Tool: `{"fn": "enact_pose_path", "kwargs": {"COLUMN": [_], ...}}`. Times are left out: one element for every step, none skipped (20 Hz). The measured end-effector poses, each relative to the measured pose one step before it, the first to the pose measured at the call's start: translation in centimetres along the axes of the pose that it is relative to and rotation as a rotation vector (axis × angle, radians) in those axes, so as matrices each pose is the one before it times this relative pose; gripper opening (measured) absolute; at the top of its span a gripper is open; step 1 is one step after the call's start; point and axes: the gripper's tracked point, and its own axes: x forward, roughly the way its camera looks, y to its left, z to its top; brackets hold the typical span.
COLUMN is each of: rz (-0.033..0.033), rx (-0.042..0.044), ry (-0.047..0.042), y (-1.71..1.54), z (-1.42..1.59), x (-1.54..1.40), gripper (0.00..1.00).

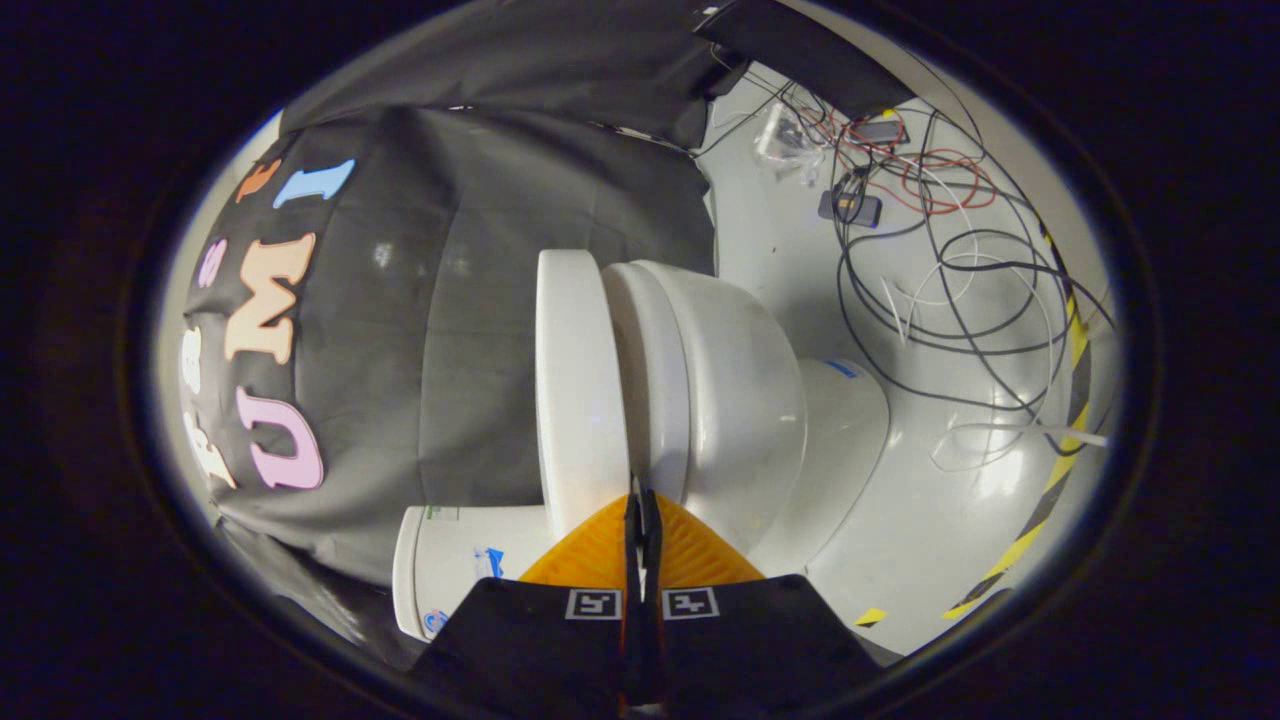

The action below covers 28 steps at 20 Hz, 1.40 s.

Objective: Open the toilet lid.

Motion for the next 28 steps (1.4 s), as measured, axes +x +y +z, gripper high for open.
{"fn": "enact_pose_path", "kwargs": {"rz": [-0.00461, -0.00545, -0.00688, -0.01029, -0.01051, -0.00155, 0.00453, 0.00444, 0.00094, -0.00895, -0.00994, -0.01057, -0.00568, -0.005, 0.00022, -0.00504, -0.01773, -0.02752, -0.0147, -0.00004, 0.01131, 0.01163, 0.01415, 0.02175, 0.02066, 0.01566, 0.01305, 0.01586], "rx": [-0.01396, -0.02315, -0.03517, -0.03117, -0.01439, -0.00107, 0.00544, -0.00123, -0.01295, -0.01728, -0.01274, -0.00849, -0.00305, 0.01058, 0.01789, 0.0148, -0.00617, -0.02577, -0.02862, -0.00532, -0.00201, -0.00425, -0.01055, 0.00185, 0.00274, -0.0268, -0.04369, -0.0505], "ry": [-0.00332, 0.00109, 0.00346, -0.00207, -0.00633, -0.00941, -0.00393, -0.00551, 0.00524, 0.00269, 0.00826, -0.01166, -0.00351, -0.00555, -0.00628, -0.00611, 0.00453, 0.00607, 0.00559, 0.00036, 0.00342, 0.00423, -0.00341, -0.00211, -0.00399, 0.00798, 0.00479, 0.00256], "y": [0.46, 0.43, 0.467, 0.328, 0.397, 0.481, 0.552, 0.528, 0.414, 0.154, 0.108, 0.063, 0.175, 0.115, 0.434, 0.416, 0.233, 0.056, 0.386, 0.472, 0.744, 0.52, 0.301, 0.365, 0.736, 0.455, 0.373, 0.61], "z": [-0.061, -0.037, -0.278, 0.1, 0.392, 0.307, 0.229, 0.11, -0.16, 0.038, -0.106, 0.356, 0.102, 0.098, 0.027, 0.215, -0.3, -0.011, -0.337, 0.128, 0.178, -0.12, 0.039, -0.005, 0.084, -0.27, -0.188, -0.257], "x": [-0.178, -0.293, -0.197, -0.151, -0.09, -0.036, -0.409, -0.244, -0.152, 0.022, -0.094, 0.136, -0.061, -0.023, -0.154, -0.194, 0.272, -0.351, -0.148, -0.344, -0.408, -0.29, -0.258, -0.273, -0.069, -0.137, -0.164, -0.263], "gripper": [0.01, 0.01, 0.0, 0.01, 0.01, 0.01, 0.01, 0.01, 0.0, 0.0, 0.01, 0.01, 0.01, 0.0, 0.0, 0.01, 0.0, 0.0, 0.0, 0.01, 0.0, 0.01, 0.0, 0.01, 0.0, 0.0, 0.01, 0.0]}}
